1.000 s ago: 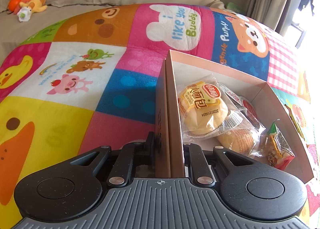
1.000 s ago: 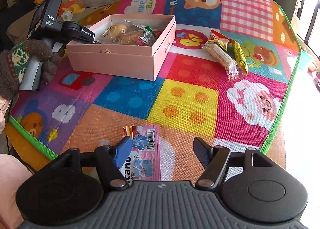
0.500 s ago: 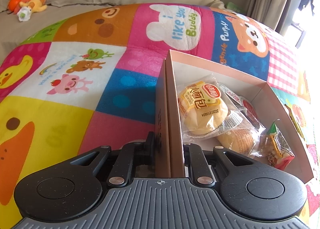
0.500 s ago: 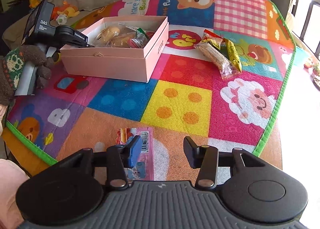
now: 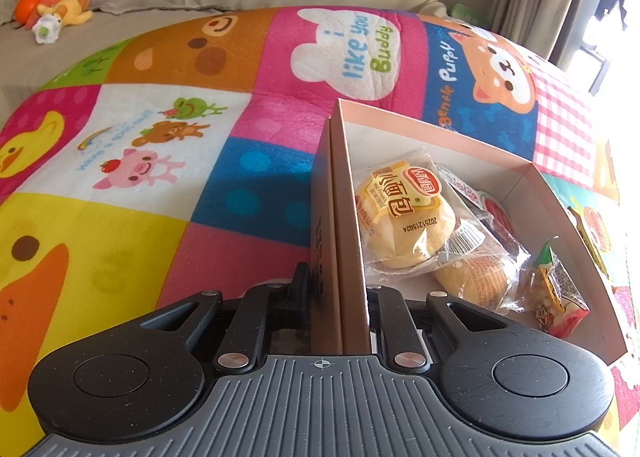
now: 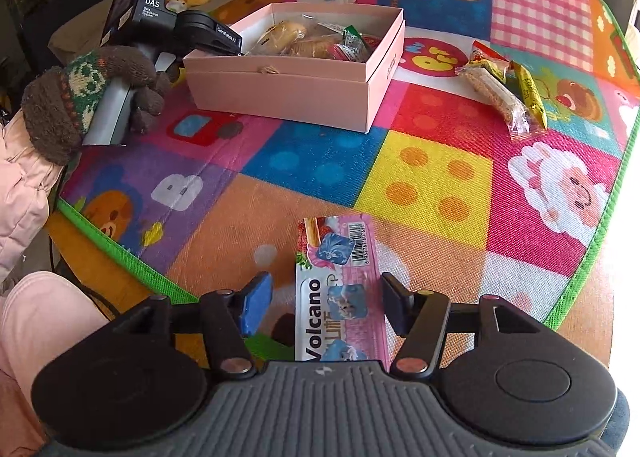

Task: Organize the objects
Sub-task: 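Carry the Volcano packet into the pink box and open the right gripper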

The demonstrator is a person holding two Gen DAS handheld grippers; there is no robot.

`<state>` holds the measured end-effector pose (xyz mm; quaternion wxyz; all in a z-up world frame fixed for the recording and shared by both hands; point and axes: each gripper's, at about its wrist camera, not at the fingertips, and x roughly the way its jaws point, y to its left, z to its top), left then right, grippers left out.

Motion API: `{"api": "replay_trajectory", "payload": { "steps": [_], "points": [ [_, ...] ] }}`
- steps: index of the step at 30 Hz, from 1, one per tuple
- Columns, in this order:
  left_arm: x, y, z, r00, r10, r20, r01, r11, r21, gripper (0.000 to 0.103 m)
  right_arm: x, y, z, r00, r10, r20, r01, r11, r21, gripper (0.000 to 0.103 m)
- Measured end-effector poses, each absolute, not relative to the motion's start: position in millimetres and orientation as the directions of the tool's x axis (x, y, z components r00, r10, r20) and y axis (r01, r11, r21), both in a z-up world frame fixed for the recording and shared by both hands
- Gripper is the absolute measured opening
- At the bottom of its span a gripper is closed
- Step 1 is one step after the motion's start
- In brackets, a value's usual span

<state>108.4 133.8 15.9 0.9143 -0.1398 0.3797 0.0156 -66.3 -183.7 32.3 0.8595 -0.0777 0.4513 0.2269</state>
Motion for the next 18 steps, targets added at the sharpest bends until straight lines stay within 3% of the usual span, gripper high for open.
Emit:
{"api": "replay_trajectory", "payload": {
  "steps": [1,7,11,18],
  "points": [
    [108,133,16,0.711,-0.078,-0.699,-0.134,0.961,-0.243,0.017,-65,-184,32,0.492,0.31,-0.814,-0.45,0.89,0.067,0.044],
    [109,133,16,0.708,-0.077,-0.702,-0.134,0.961,-0.241,0.017,-60,-195,40,0.466,0.378,-0.8,-0.426,0.888,0.171,0.043],
    [110,132,17,0.704,-0.072,-0.706,-0.139,0.962,-0.237,0.017,-57,-196,74,0.525,0.438,-0.73,-0.435,0.875,0.212,0.043],
    [111,132,19,0.694,-0.073,-0.716,-0.136,0.964,-0.23,0.016,-23,-158,143,0.722,0.423,-0.547,-0.495,0.869,0.019,0.044]
  ]
}}
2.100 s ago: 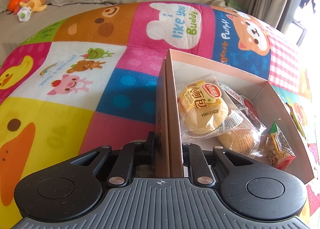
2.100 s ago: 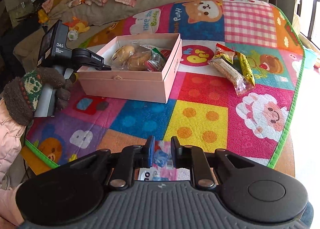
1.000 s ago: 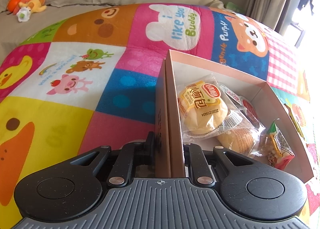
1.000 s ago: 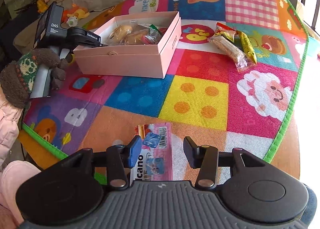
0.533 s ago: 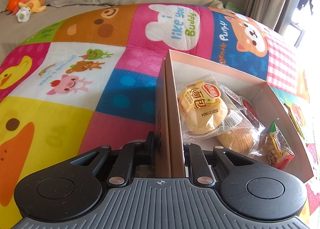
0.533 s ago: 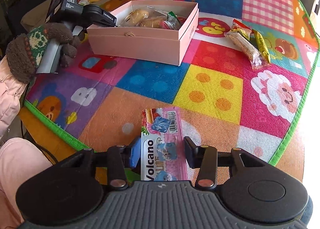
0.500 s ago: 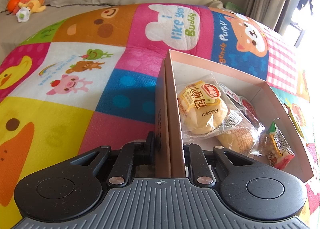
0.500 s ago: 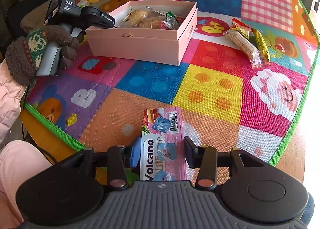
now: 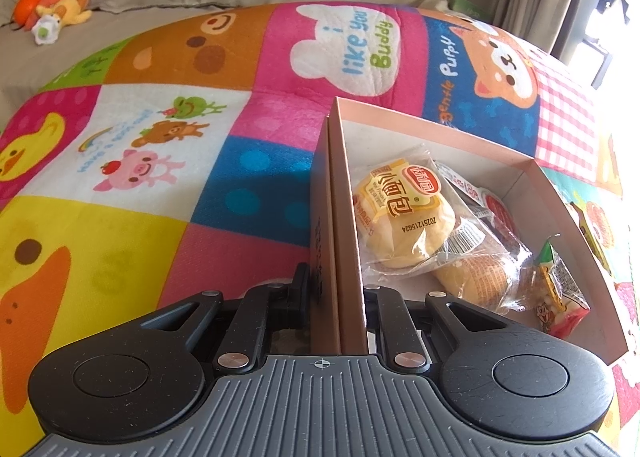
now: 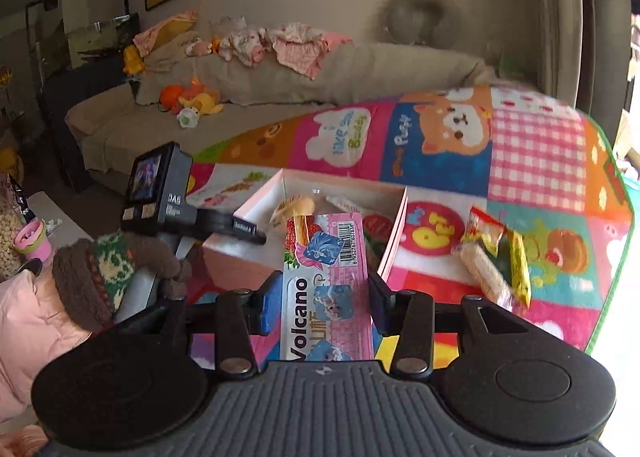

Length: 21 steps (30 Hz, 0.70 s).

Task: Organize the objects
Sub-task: 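Carry the Volcano packet into the pink box and open the right gripper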

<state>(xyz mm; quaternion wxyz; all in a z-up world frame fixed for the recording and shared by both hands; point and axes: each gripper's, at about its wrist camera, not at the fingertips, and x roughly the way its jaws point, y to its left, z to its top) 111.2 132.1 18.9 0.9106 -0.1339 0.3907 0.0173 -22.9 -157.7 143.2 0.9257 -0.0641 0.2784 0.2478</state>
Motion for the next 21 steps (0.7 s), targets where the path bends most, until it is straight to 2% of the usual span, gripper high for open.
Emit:
{"api": "replay_trajectory", "payload": {
  "steps": [3,5,6,7,8,11,13,21],
  "points": [
    [112,133,19,0.692,-0.079,-0.717,-0.139,0.961,-0.24,0.017,-2,-131,159,0.782,0.429,-0.452,-0.523,0.846,-0.104,0.044],
    [112,135,19,0.692,-0.084,-0.717,-0.139,0.959,-0.247,0.017,13,-116,161,0.783,0.452,-0.427,-0.554,0.819,-0.15,0.044],
    [111,135,19,0.691,-0.087,-0.717,-0.138,0.959,-0.249,0.017,24,-109,160,0.762,0.48,-0.435,-0.588,0.794,-0.153,0.046],
    [111,135,19,0.692,-0.089,-0.716,-0.137,0.958,-0.252,0.017,33,-105,159,0.749,0.49,-0.447,-0.597,0.791,-0.133,0.057],
    [111,136,19,0.691,-0.092,-0.717,-0.137,0.957,-0.255,0.017,40,-103,157,0.737,0.49,-0.466,-0.596,0.796,-0.105,0.063],
    [111,135,19,0.692,-0.089,-0.716,-0.135,0.959,-0.25,0.017,52,-117,151,0.708,0.508,-0.49,-0.585,0.811,-0.005,0.069],
    [111,134,19,0.694,-0.085,-0.715,-0.139,0.959,-0.248,0.017,53,-134,145,0.721,0.483,-0.497,-0.544,0.839,0.027,0.077],
    [110,133,19,0.7,-0.077,-0.71,-0.142,0.959,-0.244,0.017,53,-208,91,0.753,0.266,-0.602,-0.334,0.942,-0.002,0.083]
  ]
}}
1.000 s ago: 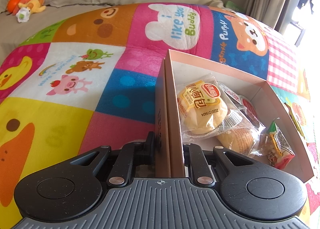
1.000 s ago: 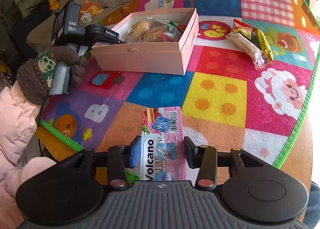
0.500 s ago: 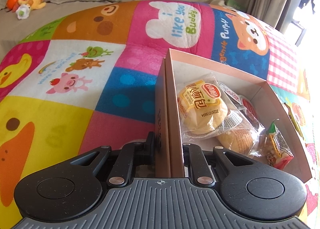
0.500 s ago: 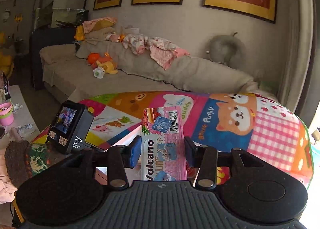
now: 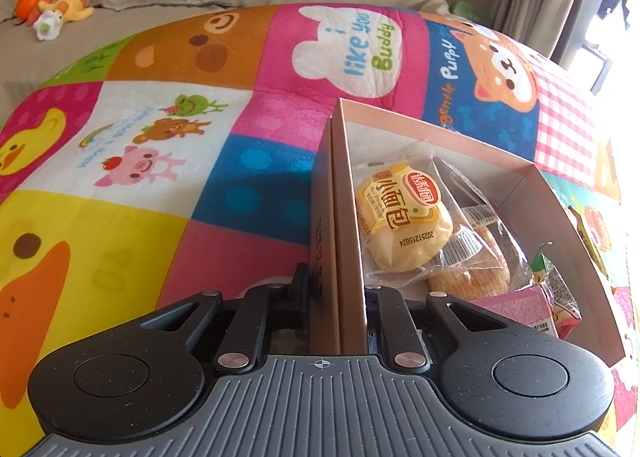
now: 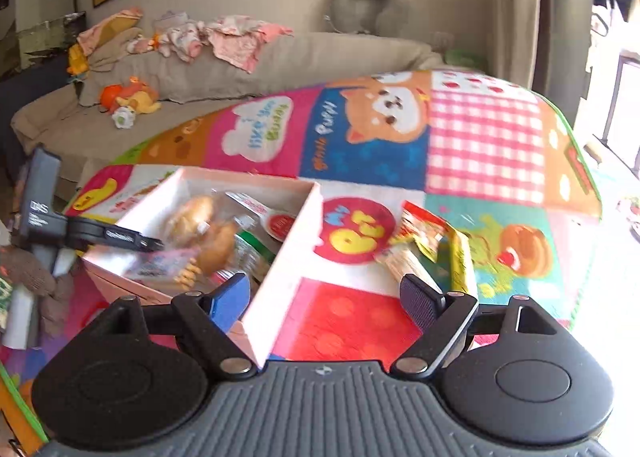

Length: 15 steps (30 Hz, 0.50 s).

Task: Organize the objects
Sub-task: 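Carry the Volcano packet into the pink box and open the right gripper, then move the right gripper toward the red cartoon snack bag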

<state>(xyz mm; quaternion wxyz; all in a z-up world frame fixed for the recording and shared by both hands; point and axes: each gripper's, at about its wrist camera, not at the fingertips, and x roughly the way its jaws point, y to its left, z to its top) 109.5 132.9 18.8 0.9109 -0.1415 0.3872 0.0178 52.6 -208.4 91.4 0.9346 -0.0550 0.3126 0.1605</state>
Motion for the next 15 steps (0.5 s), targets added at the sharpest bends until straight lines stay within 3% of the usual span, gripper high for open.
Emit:
{"api": "replay_trajectory", "payload": {
  "steps": [6,15],
  "points": [
    [108,130,18,0.704,-0.063,-0.707,-0.149,0.961,-0.235,0.016,71,-245,57,0.758,0.136,-0.638,-0.209,0.977,-0.04,0.083],
    [111,122,21,0.691,-0.07,-0.719,-0.142,0.963,-0.23,0.016,142,-264,31,0.746,0.11,-0.657,-0.096,0.994,0.057,0.083]
  ]
}}
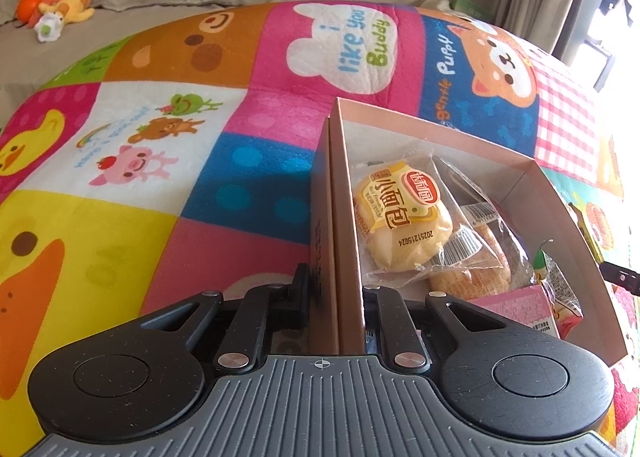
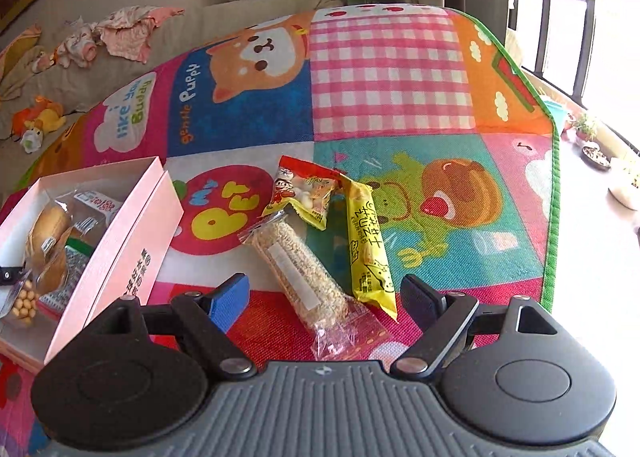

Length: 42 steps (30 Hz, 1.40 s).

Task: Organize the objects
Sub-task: 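Move the right gripper toward the red cartoon snack bag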

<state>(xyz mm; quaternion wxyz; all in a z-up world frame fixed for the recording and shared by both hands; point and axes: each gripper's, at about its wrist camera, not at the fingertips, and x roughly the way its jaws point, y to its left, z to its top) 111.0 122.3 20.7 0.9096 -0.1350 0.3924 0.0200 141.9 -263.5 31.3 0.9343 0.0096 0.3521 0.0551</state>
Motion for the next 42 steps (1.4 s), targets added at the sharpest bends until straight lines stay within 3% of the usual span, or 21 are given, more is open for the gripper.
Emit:
{"api": "replay_trajectory", "payload": {
  "steps": [5,12,20,23,25,33,37,42],
  "points": [
    [111,119,21,0.687,-0.073,-0.723,-0.128,0.967,-0.22,0.017,164,-264,17,0.713,0.108,-0.693,-0.094,0.994,0.058,0.083],
    [110,120,20,0.691,-0.083,-0.718,-0.121,0.966,-0.228,0.017,146,-254,9,0.683,0.112,-0.722,-0.143,0.99,0.018,0.051],
    [109,121,19,0.701,-0.092,-0.707,-0.104,0.968,-0.23,0.018,100,-238,16,0.642,0.204,-0.739,-0.266,0.963,0.035,0.047],
    [106,120,18,0.711,-0.093,-0.696,-0.087,0.972,-0.219,0.018,96,-238,14,0.669,0.158,-0.726,-0.247,0.969,-0.017,0.054],
    [106,117,20,0.715,-0.083,-0.695,-0.083,0.976,-0.202,0.018,97,-242,9,0.683,0.138,-0.717,-0.222,0.975,-0.023,0.065],
    [102,99,37,0.761,0.018,-0.649,-0.073,0.996,-0.059,0.014,91,-248,0,0.731,0.117,-0.672,-0.169,0.986,-0.011,0.079],
    [102,104,38,0.75,-0.009,-0.661,-0.07,0.993,-0.092,0.014,95,-251,-1,0.718,0.112,-0.687,-0.148,0.989,0.007,0.098],
    [100,107,38,0.744,-0.022,-0.667,-0.076,0.99,-0.118,0.015,98,-250,-4,0.703,0.122,-0.701,-0.159,0.987,0.013,0.103]
  ]
}}
